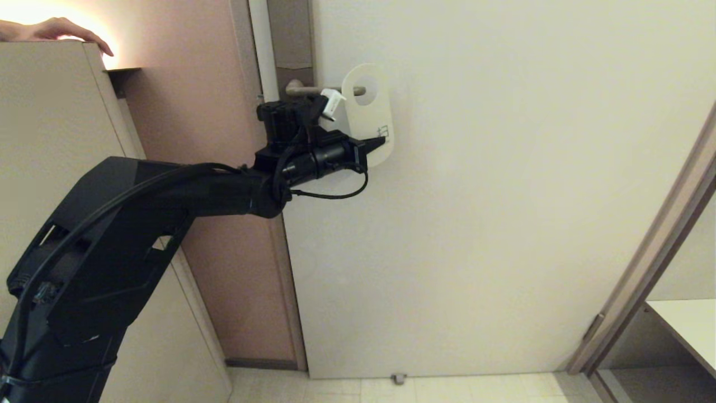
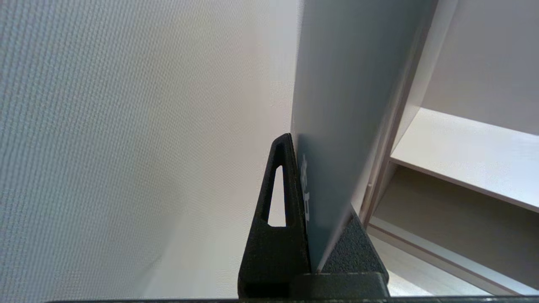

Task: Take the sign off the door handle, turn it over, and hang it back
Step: Take down the sign, then hand it to the other hand

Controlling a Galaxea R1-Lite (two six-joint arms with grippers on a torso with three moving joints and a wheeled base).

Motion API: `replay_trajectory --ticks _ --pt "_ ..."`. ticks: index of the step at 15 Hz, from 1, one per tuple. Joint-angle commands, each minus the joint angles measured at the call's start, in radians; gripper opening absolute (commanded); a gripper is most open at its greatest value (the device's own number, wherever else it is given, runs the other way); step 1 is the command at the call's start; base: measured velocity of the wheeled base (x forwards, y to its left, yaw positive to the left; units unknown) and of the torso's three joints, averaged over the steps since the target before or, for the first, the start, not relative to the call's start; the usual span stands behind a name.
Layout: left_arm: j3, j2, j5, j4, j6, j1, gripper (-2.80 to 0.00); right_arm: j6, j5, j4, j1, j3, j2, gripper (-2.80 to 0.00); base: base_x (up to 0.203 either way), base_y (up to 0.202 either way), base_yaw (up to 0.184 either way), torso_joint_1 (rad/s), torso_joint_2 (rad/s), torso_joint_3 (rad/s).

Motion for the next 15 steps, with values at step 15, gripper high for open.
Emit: replay_trajectory --ticks 15 --pt "0.449 -0.397 0.213 -0.096 0.092 -0.055 -2.80 -0.001 0.001 0.000 0.001 0.000 0.000 -2.80 0.000 0.000 0.000 0.000 0.00 0.000"
